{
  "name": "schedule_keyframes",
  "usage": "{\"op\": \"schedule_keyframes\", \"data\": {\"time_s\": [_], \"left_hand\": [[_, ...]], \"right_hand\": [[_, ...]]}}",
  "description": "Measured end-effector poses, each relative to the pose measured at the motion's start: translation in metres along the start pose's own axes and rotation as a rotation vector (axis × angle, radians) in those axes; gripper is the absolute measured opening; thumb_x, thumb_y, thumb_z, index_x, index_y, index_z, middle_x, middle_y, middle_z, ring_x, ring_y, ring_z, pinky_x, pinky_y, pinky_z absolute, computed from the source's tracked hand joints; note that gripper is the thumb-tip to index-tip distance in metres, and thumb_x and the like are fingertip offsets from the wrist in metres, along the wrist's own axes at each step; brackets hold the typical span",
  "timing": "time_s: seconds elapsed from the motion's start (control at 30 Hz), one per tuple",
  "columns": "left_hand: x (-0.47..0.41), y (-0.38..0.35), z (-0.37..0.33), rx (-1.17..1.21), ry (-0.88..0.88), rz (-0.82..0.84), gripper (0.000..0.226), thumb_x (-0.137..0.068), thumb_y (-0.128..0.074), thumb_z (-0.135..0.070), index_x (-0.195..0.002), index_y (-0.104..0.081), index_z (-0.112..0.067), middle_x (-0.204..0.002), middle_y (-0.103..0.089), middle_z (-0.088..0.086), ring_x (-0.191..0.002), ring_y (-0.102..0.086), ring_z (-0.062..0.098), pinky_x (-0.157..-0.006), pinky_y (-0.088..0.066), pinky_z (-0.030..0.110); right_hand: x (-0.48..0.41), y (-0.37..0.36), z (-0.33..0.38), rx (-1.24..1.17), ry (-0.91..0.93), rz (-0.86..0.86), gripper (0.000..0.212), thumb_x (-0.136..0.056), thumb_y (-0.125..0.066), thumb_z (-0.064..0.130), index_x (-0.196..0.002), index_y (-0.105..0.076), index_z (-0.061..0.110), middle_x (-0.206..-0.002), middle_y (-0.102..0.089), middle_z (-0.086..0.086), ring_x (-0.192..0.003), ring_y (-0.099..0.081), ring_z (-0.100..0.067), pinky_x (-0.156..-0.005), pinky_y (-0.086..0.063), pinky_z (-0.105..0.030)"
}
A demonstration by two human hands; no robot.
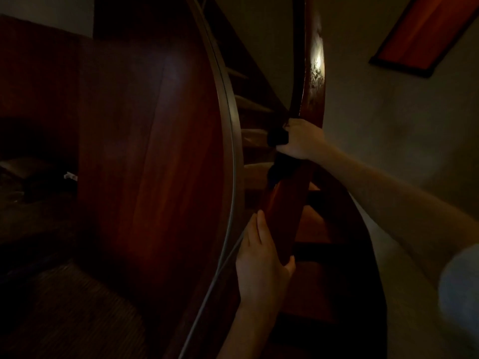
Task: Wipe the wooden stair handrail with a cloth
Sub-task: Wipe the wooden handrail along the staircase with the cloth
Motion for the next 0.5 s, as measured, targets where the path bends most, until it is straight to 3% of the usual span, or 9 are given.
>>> {"op": "schedule_keyframes", "data": {"time_s": [0.03, 0.07, 0.1, 0.17, 0.3, 0.4, 0.5], "left_hand": [[0.001, 0.002, 0.0, 0.004, -0.005, 0.008, 0.108, -0.07, -0.08, -0.054, -0.153, -0.025, -0.011, -0.152, -0.039, 0.005, -0.133, -0.047, 0.017, -0.102, -0.044, 0.026], [0.001, 0.004, 0.0, 0.006, -0.012, 0.033, 0.109, -0.072, -0.077, -0.056, -0.154, -0.021, -0.012, -0.154, -0.034, 0.004, -0.136, -0.044, 0.015, -0.102, -0.043, 0.025], [0.001, 0.006, 0.001, 0.005, -0.014, 0.063, 0.109, -0.075, -0.074, -0.058, -0.155, -0.016, -0.013, -0.157, -0.029, 0.003, -0.139, -0.039, 0.014, -0.104, -0.041, 0.023], [0.005, 0.009, 0.004, 0.005, 0.016, 0.11, 0.107, -0.078, -0.07, -0.06, -0.154, -0.011, -0.013, -0.158, -0.025, 0.001, -0.142, -0.034, 0.013, -0.105, -0.04, 0.024], [0.047, 0.017, 0.022, -0.033, 0.106, 0.187, 0.107, -0.079, -0.065, -0.066, -0.153, -0.004, -0.019, -0.159, -0.02, -0.003, -0.143, -0.028, 0.012, -0.107, -0.037, 0.025], [0.071, 0.022, 0.032, -0.035, 0.122, 0.156, 0.111, -0.078, -0.062, -0.069, -0.153, 0.003, -0.021, -0.159, -0.015, -0.005, -0.144, -0.026, 0.01, -0.109, -0.034, 0.023], [0.075, 0.026, 0.03, -0.025, 0.121, 0.135, 0.111, -0.076, -0.068, -0.063, -0.153, 0.001, -0.022, -0.159, -0.018, -0.005, -0.143, -0.028, 0.01, -0.11, -0.035, 0.027]], "right_hand": [[0.005, 0.003, 0.011, 0.112, -0.006, 0.031, 0.044, -0.094, -0.051, 0.053, -0.088, -0.061, 0.01, -0.1, -0.062, -0.009, -0.089, -0.057, -0.023, -0.076, -0.05, -0.038], [0.017, 0.003, 0.024, 0.187, 0.001, 0.067, 0.047, -0.093, -0.049, 0.057, -0.075, -0.055, 0.014, -0.081, -0.056, -0.004, -0.072, -0.053, -0.02, -0.06, -0.045, -0.033], [0.034, -0.001, 0.04, 0.222, 0.039, 0.091, 0.05, -0.092, -0.048, 0.06, -0.068, -0.05, 0.016, -0.07, -0.049, 0.0, -0.063, -0.048, -0.017, -0.053, -0.038, -0.029], [0.072, -0.02, 0.069, 0.206, 0.162, 0.084, 0.053, -0.09, -0.047, 0.064, -0.063, -0.047, 0.019, -0.061, -0.042, 0.004, -0.057, -0.047, -0.016, -0.052, -0.034, -0.025], [0.123, -0.049, 0.097, 0.008, 0.414, 0.098, 0.052, -0.089, -0.051, 0.061, -0.059, -0.052, 0.018, -0.057, -0.049, 0.001, -0.053, -0.052, -0.015, -0.052, -0.044, -0.03], [0.095, -0.025, 0.078, 0.072, 0.344, 0.161, 0.056, -0.09, -0.049, 0.066, -0.066, -0.053, 0.016, -0.057, -0.042, 0.003, -0.055, -0.048, -0.016, -0.053, -0.041, -0.03], [0.068, -0.003, 0.059, 0.135, 0.15, 0.116, 0.053, -0.093, -0.046, 0.062, -0.07, -0.053, 0.015, -0.065, -0.044, 0.001, -0.073, -0.056, -0.022, -0.068, -0.047, -0.033]]}}
Point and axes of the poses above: each hand's wrist, its own x-axis away from the middle knuckle, its own y-axis out of the back of the hand, z = x × y, the point moved 1 cm from there along -x, towards the middle knuckle
